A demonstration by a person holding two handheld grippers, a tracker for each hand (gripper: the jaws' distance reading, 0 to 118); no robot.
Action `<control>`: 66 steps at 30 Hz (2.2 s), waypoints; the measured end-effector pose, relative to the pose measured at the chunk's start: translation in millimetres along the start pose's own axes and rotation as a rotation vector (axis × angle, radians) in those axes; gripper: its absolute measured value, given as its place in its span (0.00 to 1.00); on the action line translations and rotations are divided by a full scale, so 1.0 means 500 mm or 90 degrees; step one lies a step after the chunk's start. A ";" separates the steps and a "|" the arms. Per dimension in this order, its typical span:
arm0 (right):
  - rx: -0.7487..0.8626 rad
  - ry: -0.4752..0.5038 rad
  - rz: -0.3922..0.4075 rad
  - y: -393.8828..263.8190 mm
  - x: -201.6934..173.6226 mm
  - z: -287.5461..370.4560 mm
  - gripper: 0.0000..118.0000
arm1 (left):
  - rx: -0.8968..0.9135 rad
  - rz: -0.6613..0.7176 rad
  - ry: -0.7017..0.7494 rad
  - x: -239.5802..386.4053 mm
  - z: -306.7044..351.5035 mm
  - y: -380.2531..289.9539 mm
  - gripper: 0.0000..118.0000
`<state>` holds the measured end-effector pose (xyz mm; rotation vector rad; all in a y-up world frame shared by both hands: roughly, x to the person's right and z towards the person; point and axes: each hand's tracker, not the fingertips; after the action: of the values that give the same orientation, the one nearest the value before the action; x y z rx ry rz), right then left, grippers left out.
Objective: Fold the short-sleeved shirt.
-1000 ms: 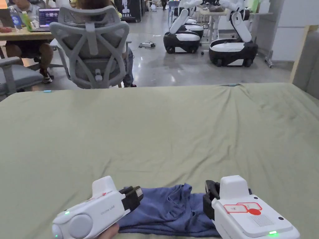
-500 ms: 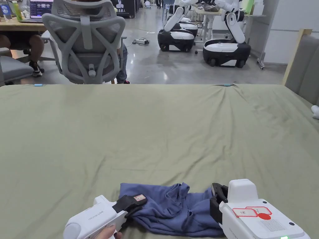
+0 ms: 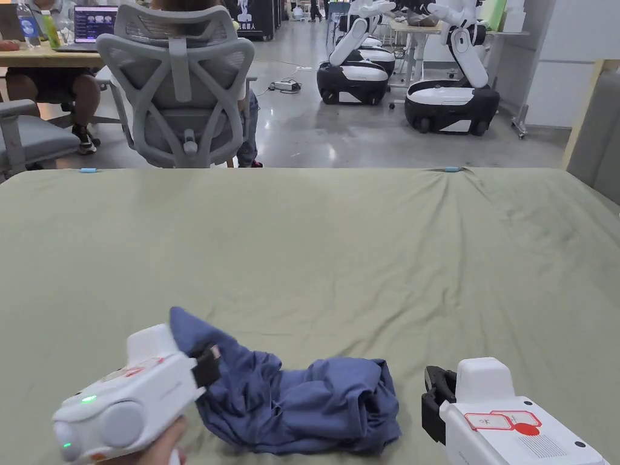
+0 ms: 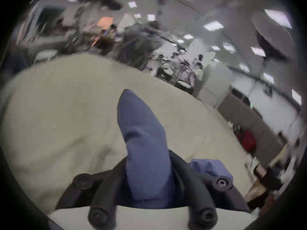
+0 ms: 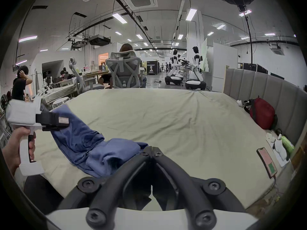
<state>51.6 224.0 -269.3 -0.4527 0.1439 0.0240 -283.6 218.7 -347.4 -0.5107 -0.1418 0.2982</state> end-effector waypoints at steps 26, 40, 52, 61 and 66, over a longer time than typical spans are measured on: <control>0.003 -0.032 -0.013 -0.008 0.093 0.025 0.00 | -0.173 0.141 -0.255 0.241 -0.124 -0.097 0.00; -0.031 -0.027 -0.015 -0.003 0.095 -0.006 0.00 | -0.159 0.068 -0.240 0.268 -0.174 -0.131 0.00; -0.166 0.139 -0.174 -0.073 0.035 -0.240 0.00 | -0.096 0.319 -0.233 -0.074 -0.040 -0.127 0.97; -0.161 0.073 -0.037 -0.072 0.024 -0.240 0.00 | -0.228 0.469 -0.379 0.013 -0.226 -0.198 0.69; -0.128 0.069 0.009 -0.047 -0.020 -0.208 0.00 | -0.224 0.362 -0.286 0.015 -0.198 -0.152 0.29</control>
<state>29.1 157.5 -350.1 -0.6546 0.2527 0.0277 -237.5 112.6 -394.4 -0.8255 -0.4938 0.9558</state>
